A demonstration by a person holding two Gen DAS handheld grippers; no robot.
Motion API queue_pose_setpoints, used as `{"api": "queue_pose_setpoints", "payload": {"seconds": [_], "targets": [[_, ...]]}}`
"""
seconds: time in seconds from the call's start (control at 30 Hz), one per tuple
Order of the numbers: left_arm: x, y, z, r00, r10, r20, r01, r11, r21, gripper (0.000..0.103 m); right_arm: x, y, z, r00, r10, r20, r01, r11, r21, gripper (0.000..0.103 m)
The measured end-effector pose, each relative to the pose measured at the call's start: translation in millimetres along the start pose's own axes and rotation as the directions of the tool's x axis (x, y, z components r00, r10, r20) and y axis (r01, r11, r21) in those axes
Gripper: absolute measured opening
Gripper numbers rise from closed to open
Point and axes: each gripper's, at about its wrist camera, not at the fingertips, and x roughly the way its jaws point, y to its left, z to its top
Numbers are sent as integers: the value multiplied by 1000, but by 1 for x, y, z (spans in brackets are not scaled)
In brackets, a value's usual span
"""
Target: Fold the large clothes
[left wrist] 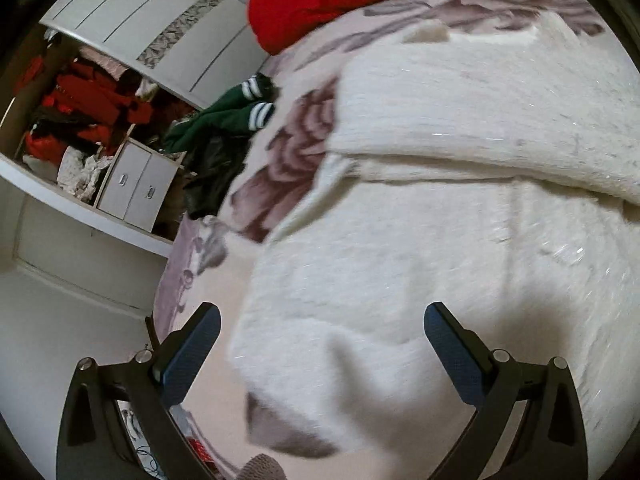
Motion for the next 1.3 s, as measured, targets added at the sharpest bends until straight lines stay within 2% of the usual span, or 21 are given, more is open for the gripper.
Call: {"api": "queue_pose_setpoints", "payload": {"seconds": [0.03,0.07,0.1,0.17,0.2,0.27,0.33,0.43,0.47,0.5,0.57,0.63,0.73,0.83,0.9,0.93,1.0,1.03,1.1,1.2,1.3], "targets": [[1,-7,3,1000,-3,0,3,1000,5,103,20,8,15,1000,20,-15,-21,1000,-18,47],[3,-16,6,1000,-5,-4,5,1000,17,103,31,11,22,999,21,-30,-22,999,-39,23],[1,-24,7,1000,-4,-6,4,1000,23,103,45,19,35,1000,10,-27,-11,998,-69,14],[3,-35,10,1000,-5,-10,5,999,39,103,46,22,23,998,-58,4,58,994,-96,10],[1,-39,9,1000,-3,-15,3,999,48,103,38,23,22,994,-97,58,102,991,-89,9],[-2,-43,9,1000,3,-19,-2,998,55,103,29,20,23,983,-129,128,137,989,-53,8],[-6,-43,7,1000,-4,-26,6,998,58,103,38,8,26,985,-138,102,141,990,-24,8],[-22,-51,1,1000,-21,-13,22,996,90,103,43,12,28,996,-76,52,78,996,-36,14],[-30,-56,-3,1000,-28,-2,28,993,116,103,37,5,28,999,-40,32,41,998,-41,25],[-37,-61,-5,999,-32,5,31,991,133,103,29,-3,26,1000,-3,-17,2,1000,-30,30],[-59,-74,-16,999,-45,23,40,982,183,103,9,-24,16,999,1,-39,-1,1000,-6,39],[-81,-90,-24,997,-55,46,43,973,228,103,-20,-49,-2,1000,-13,-28,13,1000,6,44],[-121,-118,-42,996,-73,56,53,951,305,103,-64,-96,-45,995,-99,-10,99,994,37,47],[-160,-150,-59,995,-82,65,54,933,356,103,-84,-125,-62,984,-180,0,179,981,72,53],[-177,-166,-66,993,-109,35,89,928,361,103,-98,-145,-86,978,-206,6,204,970,131,54],[-183,-176,-69,990,-141,-9,135,927,349,103,-107,-159,-99,978,-211,9,206,963,173,55],[-192,-193,-74,976,-206,-73,218,926,309,103,-126,-191,-121,978,-208,14,200,953,229,60],[-194,-202,-77,974,-213,-82,228,923,309,103,-129,-199,-128,977,-212,16,201,947,252,61],[-195,-229,-86,978,-195,-78,210,912,351,103,-138,-216,-139,977,-214,19,198,932,305,62],[-176,-265,-100,991,-122,-50,131,891,434,103,-142,-222,-142,979,-202,28,181,926,332,64],[-163,-256,-92,988,-150,-34,152,910,385,103,-144,-216,-135,985,-170,40,151,942,299,64]]}}
